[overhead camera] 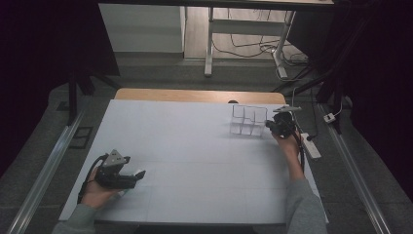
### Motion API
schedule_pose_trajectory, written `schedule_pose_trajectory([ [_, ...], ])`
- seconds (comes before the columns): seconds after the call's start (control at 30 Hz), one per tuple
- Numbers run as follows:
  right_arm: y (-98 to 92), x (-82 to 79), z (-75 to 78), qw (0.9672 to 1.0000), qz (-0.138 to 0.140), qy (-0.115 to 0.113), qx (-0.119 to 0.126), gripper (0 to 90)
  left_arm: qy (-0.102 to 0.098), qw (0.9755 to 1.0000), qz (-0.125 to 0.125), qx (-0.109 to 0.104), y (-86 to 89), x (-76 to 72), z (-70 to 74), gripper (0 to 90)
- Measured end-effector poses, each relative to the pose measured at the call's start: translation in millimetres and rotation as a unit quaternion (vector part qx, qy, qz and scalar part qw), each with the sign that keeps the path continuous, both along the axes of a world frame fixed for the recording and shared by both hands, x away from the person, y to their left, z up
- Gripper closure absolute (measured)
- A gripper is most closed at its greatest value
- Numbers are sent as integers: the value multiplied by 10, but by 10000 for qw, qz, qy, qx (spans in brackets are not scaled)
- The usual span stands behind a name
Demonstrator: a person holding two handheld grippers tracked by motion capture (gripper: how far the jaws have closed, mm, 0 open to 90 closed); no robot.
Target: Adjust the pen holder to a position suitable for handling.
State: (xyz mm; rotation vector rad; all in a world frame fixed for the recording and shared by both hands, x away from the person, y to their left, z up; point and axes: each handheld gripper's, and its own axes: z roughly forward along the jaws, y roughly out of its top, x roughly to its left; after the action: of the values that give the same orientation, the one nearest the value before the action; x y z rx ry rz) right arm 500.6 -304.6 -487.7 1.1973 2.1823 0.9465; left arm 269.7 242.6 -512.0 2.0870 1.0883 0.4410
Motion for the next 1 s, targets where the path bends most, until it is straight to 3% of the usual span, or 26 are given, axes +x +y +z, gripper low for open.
schedule_pose_trajectory([
  [0.5, 39, 45, -27, 10000, 74, -46, -10, 895, 19, 10000, 2, 14, 3, 8, -10, 187],
  [1.0, 302, 63, -45, 9994, 267, -119, -176, 895, 31, 10000, 5, 31, 2, 10, -17, 187],
])
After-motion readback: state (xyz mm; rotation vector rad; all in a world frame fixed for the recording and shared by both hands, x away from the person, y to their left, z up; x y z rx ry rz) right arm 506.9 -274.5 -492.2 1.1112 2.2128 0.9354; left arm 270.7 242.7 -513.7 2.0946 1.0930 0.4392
